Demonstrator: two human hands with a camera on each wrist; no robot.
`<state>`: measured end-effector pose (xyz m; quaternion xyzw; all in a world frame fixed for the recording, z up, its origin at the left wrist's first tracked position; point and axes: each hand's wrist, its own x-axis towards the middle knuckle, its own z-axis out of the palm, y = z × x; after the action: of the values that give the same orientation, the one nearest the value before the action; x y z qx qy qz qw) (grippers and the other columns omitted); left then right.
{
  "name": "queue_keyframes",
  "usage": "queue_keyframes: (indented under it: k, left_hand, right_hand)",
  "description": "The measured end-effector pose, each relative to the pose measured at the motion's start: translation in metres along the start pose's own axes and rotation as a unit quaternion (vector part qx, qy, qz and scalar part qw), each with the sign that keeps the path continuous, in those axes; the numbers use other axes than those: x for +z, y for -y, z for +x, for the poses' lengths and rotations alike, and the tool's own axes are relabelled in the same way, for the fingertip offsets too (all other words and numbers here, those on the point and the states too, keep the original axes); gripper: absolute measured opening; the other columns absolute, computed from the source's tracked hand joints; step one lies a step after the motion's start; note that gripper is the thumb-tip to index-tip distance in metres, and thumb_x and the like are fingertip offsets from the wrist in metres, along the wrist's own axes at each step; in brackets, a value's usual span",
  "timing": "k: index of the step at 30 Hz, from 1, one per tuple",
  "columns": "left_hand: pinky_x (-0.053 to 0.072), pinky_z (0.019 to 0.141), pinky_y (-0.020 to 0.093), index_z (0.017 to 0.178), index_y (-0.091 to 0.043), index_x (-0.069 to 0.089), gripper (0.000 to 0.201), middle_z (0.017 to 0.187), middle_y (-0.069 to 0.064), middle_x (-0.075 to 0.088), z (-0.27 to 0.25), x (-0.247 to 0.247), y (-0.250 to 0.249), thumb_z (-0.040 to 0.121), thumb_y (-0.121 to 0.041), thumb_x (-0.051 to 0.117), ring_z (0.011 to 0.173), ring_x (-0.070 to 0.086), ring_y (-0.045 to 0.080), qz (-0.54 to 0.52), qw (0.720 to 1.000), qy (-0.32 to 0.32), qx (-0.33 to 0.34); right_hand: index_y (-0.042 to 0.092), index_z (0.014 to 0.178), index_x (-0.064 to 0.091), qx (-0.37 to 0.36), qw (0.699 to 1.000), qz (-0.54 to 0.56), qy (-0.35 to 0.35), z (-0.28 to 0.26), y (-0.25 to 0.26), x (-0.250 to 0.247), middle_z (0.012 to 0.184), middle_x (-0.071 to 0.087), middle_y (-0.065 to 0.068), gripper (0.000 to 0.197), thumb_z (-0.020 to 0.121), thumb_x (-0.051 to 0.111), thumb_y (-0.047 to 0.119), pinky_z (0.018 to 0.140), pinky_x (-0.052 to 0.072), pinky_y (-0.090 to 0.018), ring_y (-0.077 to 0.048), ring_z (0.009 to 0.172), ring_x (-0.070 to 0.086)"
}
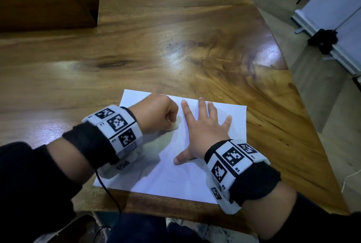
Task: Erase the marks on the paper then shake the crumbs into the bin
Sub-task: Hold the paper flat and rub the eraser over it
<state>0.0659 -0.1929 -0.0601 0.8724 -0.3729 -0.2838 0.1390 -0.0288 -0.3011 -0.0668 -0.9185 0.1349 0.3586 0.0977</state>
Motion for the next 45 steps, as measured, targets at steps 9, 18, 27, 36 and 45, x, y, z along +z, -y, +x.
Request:
queue_keyframes:
  k: [9,18,27,36,45]
  left_hand:
    - [0.029,0.048,0.009,0.065,-0.021,0.056,0.014,0.055,-0.014,0.043,0.002,0.002,0.0,0.075,-0.013,0.065,0.053,0.041,0.003,-0.005,0.999,-0.039,0.014]
    - [0.023,0.055,0.023,0.08,-0.011,0.063,0.003,0.065,-0.004,0.049,0.015,-0.008,-0.003,0.077,-0.012,0.061,0.07,0.044,0.018,0.014,0.994,-0.111,-0.012]
    - [0.03,0.063,0.025,0.084,-0.014,0.065,0.009,0.072,-0.003,0.051,-0.02,0.01,0.016,0.076,-0.018,0.065,0.073,0.047,0.017,0.019,0.999,-0.031,0.025]
    - [0.033,0.05,0.021,0.071,-0.02,0.059,0.013,0.056,-0.012,0.049,0.0,-0.007,0.014,0.07,-0.012,0.069,0.06,0.047,0.016,-0.027,0.996,-0.073,-0.036]
    - [0.034,0.052,0.014,0.078,-0.012,0.066,0.009,0.064,-0.002,0.055,0.006,0.0,0.002,0.074,-0.019,0.069,0.067,0.05,0.019,-0.028,0.997,-0.072,0.009]
  right_hand:
    - [0.033,0.144,-0.029,0.001,1.0,-0.005,-0.002,0.0,0.0,0.001,0.153,-0.033,-0.006,0.142,0.057,0.078,0.066,0.107,0.0,-0.069,-0.03,0.142,-0.026]
    - [0.033,0.144,-0.03,0.004,1.0,-0.009,0.004,-0.002,0.001,-0.001,0.153,-0.034,-0.006,0.141,0.058,0.077,0.065,0.107,0.0,-0.069,-0.03,0.142,-0.027]
    - [0.032,0.145,-0.029,-0.002,1.0,0.001,-0.008,-0.001,-0.001,0.001,0.153,-0.033,-0.005,0.143,0.056,0.078,0.066,0.107,-0.001,-0.068,-0.028,0.142,-0.026]
    - [0.019,0.146,-0.028,0.001,1.0,0.016,-0.025,-0.006,-0.006,0.004,0.153,-0.033,0.0,0.147,0.055,0.077,0.068,0.112,-0.003,-0.063,-0.021,0.143,-0.026]
    - [0.018,0.146,-0.029,0.004,1.0,0.008,-0.02,-0.004,-0.005,0.004,0.153,-0.033,-0.001,0.147,0.056,0.076,0.069,0.111,-0.002,-0.063,-0.022,0.143,-0.026]
